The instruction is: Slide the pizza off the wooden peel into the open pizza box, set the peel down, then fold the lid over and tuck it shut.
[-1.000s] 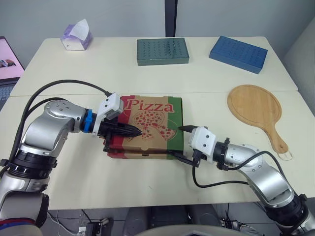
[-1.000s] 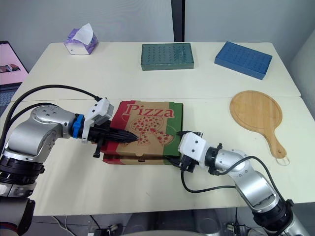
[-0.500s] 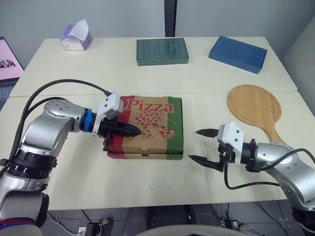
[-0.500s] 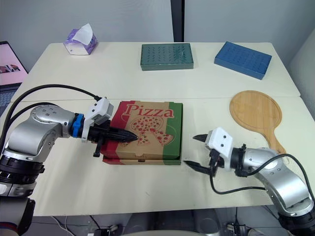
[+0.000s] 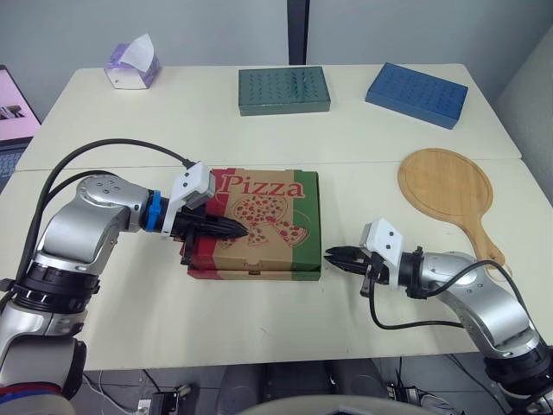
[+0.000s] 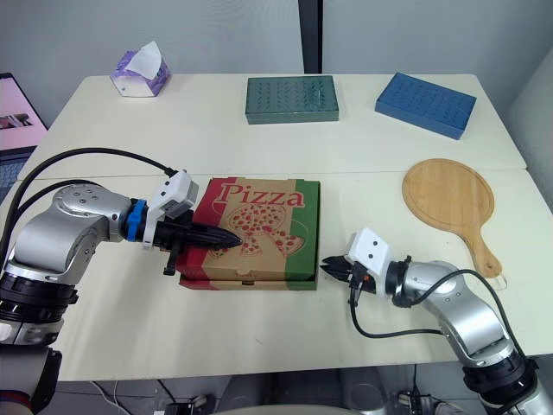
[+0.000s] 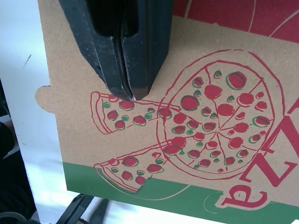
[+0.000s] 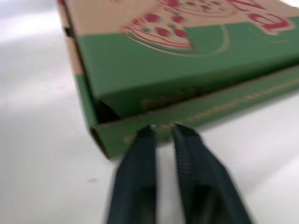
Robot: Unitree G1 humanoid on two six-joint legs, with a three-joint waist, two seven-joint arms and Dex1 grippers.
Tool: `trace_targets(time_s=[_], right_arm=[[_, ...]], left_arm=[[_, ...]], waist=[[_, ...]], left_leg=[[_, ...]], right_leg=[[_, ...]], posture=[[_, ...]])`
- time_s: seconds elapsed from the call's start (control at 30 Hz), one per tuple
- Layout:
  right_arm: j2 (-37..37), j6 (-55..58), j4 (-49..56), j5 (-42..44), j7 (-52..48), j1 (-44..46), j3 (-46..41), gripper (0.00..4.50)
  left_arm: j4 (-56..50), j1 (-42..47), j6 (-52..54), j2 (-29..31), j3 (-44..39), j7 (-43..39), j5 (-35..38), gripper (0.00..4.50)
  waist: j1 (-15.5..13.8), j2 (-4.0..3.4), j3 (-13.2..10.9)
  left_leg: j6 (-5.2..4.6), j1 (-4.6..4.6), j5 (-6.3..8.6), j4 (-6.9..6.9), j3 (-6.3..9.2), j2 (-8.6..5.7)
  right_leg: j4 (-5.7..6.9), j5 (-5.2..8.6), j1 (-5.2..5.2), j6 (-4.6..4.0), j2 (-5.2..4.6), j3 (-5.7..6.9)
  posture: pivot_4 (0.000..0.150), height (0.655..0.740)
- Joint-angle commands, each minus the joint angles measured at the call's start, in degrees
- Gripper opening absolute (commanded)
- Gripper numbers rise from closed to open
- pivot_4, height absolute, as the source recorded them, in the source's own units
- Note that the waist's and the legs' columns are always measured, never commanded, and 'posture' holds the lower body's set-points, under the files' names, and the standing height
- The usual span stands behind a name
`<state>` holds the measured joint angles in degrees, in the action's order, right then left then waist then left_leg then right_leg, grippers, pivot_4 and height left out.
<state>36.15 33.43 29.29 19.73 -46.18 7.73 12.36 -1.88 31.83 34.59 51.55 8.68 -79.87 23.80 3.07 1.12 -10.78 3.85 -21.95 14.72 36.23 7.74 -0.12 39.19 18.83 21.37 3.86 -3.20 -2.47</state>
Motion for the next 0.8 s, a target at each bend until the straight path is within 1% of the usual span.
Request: trace_targets(time_s=[0.03, 0.3, 0.43, 0.67, 0.8], right_arm=[[-0.93, 0.79, 2.46, 2.79, -0.74, 0.71, -0.40, 0.02], [-4.13, 0.16, 0.56, 3.59, 0.06, 2.45, -0.53, 0.02], [-4.42, 0.32, 0.60, 3.20, -0.47, 2.63, -0.13, 0.02], [-2.14, -0.29, 0.59, 0.51, -0.17, 1.77, 0.08, 0.02], [2.85, -1.13, 1.25, -0.52, -2.12, 0.28, -1.77, 0.02]], left_arm=[[-0.02, 0.62, -0.10, 0.75, -0.74, 0.31, -0.67, 0.00], [-0.31, 0.32, -0.06, 0.45, -0.49, 0.61, -0.48, 0.00], [-0.72, -0.11, 0.06, 0.35, -0.53, 0.82, -0.34, 0.00], [-1.08, -0.25, 0.24, 0.45, -0.68, 0.92, -0.16, 0.00], [-0.88, -0.17, 0.19, 0.43, -0.82, 1.04, -0.15, 0.00]], waist=[[0.00, 0.00, 0.00], [0.21, 0.00, 0.00], [0.17, 0.00, 0.00], [0.14, 0.00, 0.00], [0.09, 0.00, 0.00]], left_leg=[[0.00, 0.00, 0.00, 0.00, 0.00, 0.00], [0.00, 0.02, 0.00, 0.00, 0.00, 0.02], [0.00, 0.02, 0.00, 0.00, 0.01, 0.02], [0.00, 0.01, 0.00, 0.00, 0.00, 0.01], [0.00, 0.01, 0.00, 0.00, -0.01, 0.00]], right_leg=[[0.00, 0.00, 0.00, 0.00, 0.00, 0.00], [0.02, 0.00, 0.02, 0.00, 0.02, 0.00], [0.04, 0.00, 0.02, 0.00, 0.02, 0.00], [0.04, 0.00, 0.02, 0.00, 0.02, 0.00], [0.03, 0.00, 0.01, 0.00, 0.01, -0.01]], posture=[[0.150, 0.7400], [0.150, 0.7400], [0.150, 0.7400], [0.150, 0.7400], [0.150, 0.7400]])
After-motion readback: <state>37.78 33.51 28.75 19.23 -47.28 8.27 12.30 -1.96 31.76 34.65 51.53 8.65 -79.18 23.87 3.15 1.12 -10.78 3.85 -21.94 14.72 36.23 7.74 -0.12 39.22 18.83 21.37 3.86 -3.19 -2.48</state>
